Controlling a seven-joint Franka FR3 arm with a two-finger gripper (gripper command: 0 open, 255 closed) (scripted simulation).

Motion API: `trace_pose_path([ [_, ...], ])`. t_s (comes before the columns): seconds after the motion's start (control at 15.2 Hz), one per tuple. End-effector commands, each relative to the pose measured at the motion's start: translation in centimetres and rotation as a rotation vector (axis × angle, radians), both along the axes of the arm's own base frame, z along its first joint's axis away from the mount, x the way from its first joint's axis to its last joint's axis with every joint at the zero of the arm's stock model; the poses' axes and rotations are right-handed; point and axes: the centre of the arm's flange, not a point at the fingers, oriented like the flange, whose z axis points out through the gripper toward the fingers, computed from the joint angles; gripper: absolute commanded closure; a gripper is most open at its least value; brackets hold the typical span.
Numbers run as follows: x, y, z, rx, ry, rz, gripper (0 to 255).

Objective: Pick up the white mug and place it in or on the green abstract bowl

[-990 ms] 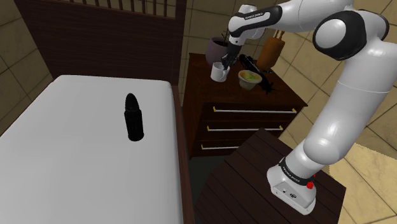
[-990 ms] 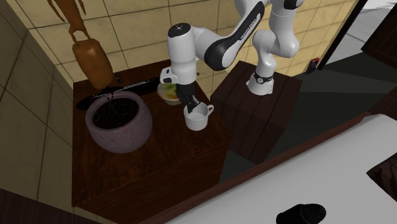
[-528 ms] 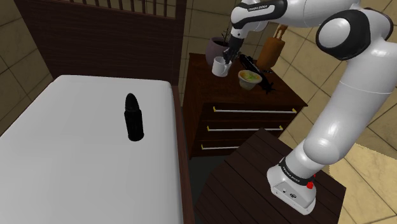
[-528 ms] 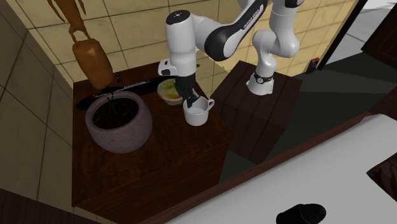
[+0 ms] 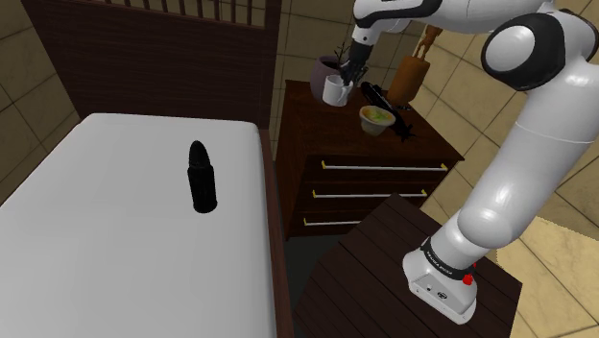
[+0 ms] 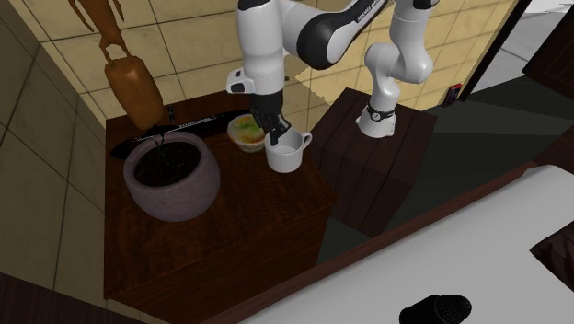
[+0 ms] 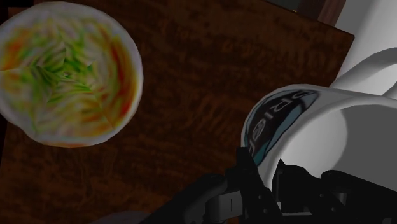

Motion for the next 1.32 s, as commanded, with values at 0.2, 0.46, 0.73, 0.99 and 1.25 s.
trace_pose_path([
  [0.2, -0.6, -1.2, 1.9, 0.000, 0.000, 0.000, 255],
  [0.46, -3.2, -5.7, 2.2, 0.000, 0.000, 0.000, 255],
  [0.73, -5.9, -10.2, 2.5, 0.000, 0.000, 0.000, 255],
  [0.99, -8.6, -14.8, 2.9, 0.000, 0.000, 0.000, 255],
  [1.25, -11.3, -19.3, 3.2, 0.000, 0.000, 0.000, 255],
])
